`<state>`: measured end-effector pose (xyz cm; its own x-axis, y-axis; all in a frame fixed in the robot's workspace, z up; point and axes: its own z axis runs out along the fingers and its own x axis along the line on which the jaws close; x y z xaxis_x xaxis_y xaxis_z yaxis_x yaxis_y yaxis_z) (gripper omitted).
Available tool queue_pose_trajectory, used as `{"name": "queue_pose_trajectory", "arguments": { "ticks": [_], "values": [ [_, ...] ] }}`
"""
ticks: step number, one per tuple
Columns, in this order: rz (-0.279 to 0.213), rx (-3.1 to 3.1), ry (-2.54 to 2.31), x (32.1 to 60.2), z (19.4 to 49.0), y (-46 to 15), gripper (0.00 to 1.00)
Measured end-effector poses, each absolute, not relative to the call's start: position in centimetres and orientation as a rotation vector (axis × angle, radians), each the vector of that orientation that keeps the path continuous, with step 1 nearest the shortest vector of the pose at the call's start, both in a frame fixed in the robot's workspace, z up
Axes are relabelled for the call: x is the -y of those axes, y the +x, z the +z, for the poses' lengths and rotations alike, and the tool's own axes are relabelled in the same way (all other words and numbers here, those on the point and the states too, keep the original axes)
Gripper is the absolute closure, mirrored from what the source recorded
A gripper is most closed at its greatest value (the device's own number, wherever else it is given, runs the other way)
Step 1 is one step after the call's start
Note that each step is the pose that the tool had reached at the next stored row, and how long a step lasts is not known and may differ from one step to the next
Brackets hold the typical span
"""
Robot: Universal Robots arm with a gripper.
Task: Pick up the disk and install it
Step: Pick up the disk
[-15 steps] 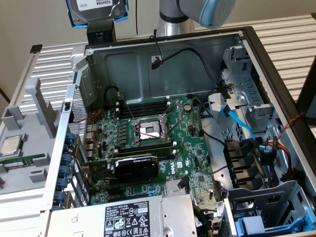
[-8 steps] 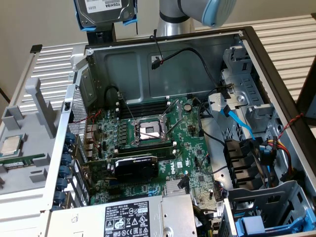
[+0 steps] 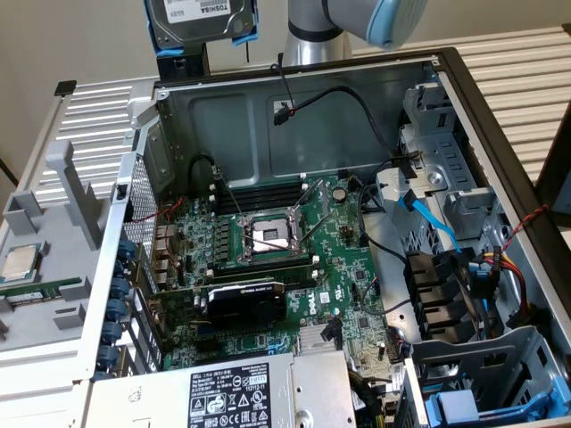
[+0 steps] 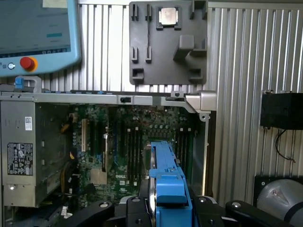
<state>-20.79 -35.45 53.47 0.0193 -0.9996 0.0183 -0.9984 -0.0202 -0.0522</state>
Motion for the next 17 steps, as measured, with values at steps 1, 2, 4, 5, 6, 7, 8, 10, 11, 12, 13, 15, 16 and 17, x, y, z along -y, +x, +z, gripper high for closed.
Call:
{"name": "queue_pose_trajectory", "arguments": {
  "ticks": [1,2,4,5,6,7,8,10,11,12,13,15,16,17],
  "values": [
    [-0.077,-2.181,-2.225,35.5,53.5,-20.4,0.63],
    [-0.077,-2.182,-2.225,35.6,53.5,-20.0,0.63],
    [-0.077,-2.182,-2.225,35.8,53.5,-19.5,0.63],
    [-0.077,-2.182,-2.225,36.0,53.6,-19.4,0.63],
    [-0.077,-2.182,-2.226,36.2,53.6,-19.2,0.63],
    [-0.077,-2.182,-2.225,36.4,53.7,-19.0,0.63],
    [-0.077,-2.182,-2.225,36.6,53.7,-18.8,0.63],
    [-0.077,-2.182,-2.226,37.1,53.8,-18.5,0.63],
    [-0.077,-2.182,-2.226,37.3,53.8,-18.3,0.63],
    [-0.077,-2.182,-2.225,37.6,53.8,-18.2,0.63],
    [-0.077,-2.182,-2.225,37.8,53.8,-18.1,0.63],
    [-0.077,-2.182,-2.225,38.2,53.9,-17.9,0.63],
    [-0.078,-2.182,-2.226,38.4,53.9,-17.8,0.63],
    [-0.078,-2.182,-2.226,38.5,53.9,-17.7,0.63]
  ]
}}
